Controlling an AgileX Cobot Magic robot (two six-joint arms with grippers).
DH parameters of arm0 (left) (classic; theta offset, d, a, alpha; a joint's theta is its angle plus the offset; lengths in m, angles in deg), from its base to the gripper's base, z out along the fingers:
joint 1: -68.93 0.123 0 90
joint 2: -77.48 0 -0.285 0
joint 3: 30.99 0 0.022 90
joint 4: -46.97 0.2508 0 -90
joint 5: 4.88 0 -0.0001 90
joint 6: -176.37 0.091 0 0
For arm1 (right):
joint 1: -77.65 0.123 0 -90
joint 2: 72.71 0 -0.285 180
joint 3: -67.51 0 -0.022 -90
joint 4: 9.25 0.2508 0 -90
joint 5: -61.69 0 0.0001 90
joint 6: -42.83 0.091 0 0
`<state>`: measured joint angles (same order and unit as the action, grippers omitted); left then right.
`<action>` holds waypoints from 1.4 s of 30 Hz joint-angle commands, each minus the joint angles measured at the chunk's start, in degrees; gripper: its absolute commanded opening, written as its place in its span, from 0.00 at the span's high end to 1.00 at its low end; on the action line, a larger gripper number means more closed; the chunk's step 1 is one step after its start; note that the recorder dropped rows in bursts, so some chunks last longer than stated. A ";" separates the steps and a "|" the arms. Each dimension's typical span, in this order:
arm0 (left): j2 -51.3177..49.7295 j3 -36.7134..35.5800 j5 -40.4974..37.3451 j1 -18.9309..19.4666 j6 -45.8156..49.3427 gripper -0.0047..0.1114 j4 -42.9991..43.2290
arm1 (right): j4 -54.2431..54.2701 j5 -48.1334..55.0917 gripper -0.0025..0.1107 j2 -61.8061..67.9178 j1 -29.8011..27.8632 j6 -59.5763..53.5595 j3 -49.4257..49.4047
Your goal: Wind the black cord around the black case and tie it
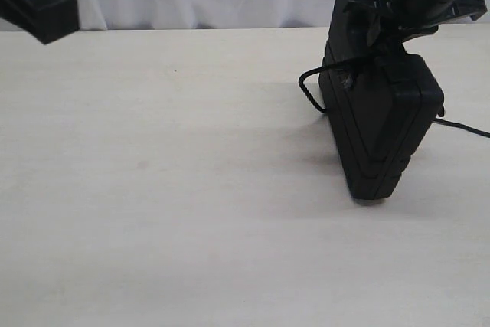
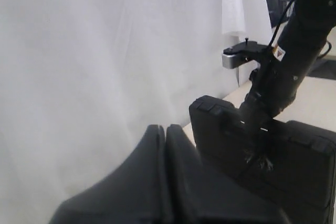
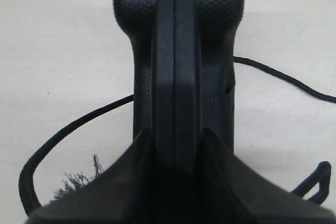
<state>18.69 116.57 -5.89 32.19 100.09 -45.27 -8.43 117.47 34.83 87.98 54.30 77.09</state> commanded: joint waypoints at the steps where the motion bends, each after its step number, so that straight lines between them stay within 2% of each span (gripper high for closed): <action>1: 6.42 -3.28 0.43 0.21 -2.02 0.96 -0.43 | 0.24 -1.95 0.94 -0.61 -0.25 -0.31 0.86; 7: 15.20 -8.00 1.01 0.21 -2.02 0.96 -0.43 | 0.24 -1.95 0.94 -0.61 -0.25 -0.31 0.86; 14: 20.74 -8.71 1.88 0.21 -2.02 0.96 -1.37 | 0.24 -1.95 0.94 -0.61 -0.25 -0.31 0.86; 34: 21.84 -8.86 2.37 0.21 -2.02 0.96 -1.19 | 0.24 -1.95 0.94 -0.61 -0.25 -0.31 0.86; 36: 21.84 -8.99 2.37 0.21 -2.02 0.96 3.03 | 0.24 -1.95 0.94 -0.61 -0.25 -0.31 0.86; 37: 21.84 -9.21 2.54 0.21 -2.02 0.96 8.59 | 0.24 -1.95 0.94 -0.61 -0.25 -0.31 0.86; 42: 21.84 -11.68 3.12 0.21 -2.02 0.96 60.22 | 0.24 -1.95 0.94 -0.61 -0.25 -0.31 0.86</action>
<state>40.23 106.57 -2.76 32.29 98.36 -12.24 -8.43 117.47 34.83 87.98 54.30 77.09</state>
